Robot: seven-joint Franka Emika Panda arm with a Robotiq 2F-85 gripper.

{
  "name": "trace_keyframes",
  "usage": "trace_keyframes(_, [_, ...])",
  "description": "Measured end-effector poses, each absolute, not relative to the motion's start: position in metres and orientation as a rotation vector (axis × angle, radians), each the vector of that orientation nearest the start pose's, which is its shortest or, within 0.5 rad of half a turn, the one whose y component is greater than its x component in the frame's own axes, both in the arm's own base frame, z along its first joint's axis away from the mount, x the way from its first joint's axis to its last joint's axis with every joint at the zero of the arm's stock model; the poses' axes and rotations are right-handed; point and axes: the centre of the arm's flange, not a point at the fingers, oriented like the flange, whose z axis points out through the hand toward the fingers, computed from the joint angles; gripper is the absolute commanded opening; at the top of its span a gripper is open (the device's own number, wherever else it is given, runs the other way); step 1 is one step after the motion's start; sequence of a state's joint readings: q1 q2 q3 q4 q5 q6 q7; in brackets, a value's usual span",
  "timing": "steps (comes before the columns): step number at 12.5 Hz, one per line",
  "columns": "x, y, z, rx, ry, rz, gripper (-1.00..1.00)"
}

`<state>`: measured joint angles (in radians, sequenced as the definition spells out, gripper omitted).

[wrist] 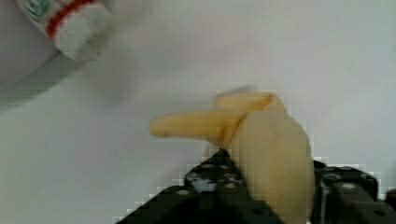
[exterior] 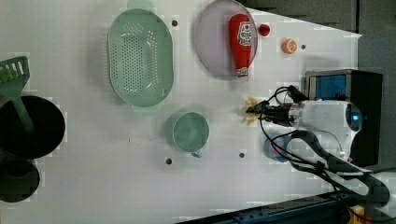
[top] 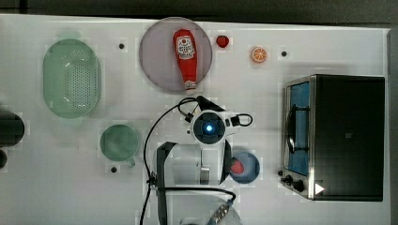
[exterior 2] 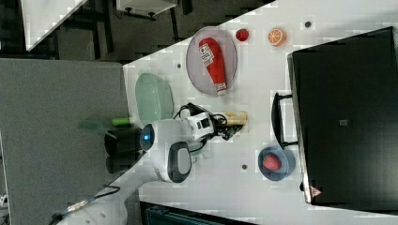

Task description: Pick Banana and place it in mug.

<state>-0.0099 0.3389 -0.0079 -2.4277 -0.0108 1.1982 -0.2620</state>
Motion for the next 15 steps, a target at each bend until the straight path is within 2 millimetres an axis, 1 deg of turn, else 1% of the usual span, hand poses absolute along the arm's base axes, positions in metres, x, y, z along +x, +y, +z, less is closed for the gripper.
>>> trace_keyframes(2, [0.488,-0.012,0.201,-3.054,0.826,0.05,-0.26])
trace_keyframes(3, [0.486,-0.015,0.226,-3.057,0.836,0.073,-0.26])
trace_keyframes(4, [0.488,-0.018,0.255,-3.041,0.858,0.051,-0.26])
trace_keyframes(5, [0.489,-0.021,0.292,-3.01,0.891,0.038,-0.26])
trace_keyframes(6, [0.485,-0.023,0.332,-3.008,0.896,0.05,-0.26])
trace_keyframes(8, [0.483,-0.024,0.407,-2.999,0.894,0.006,-0.26])
trace_keyframes(9, [0.481,-0.025,0.435,-2.997,0.892,0.009,-0.26])
trace_keyframes(10, [0.48,-0.022,0.457,-3.0,0.883,0.008,-0.26])
trace_keyframes(11, [0.476,-0.017,0.473,-3.013,0.868,0.045,-0.26])
trace_keyframes(13, [0.471,-0.01,0.49,-3.009,0.881,0.088,-0.26])
trace_keyframes(15, [0.468,0.004,0.492,-3.039,0.878,0.095,-0.26])
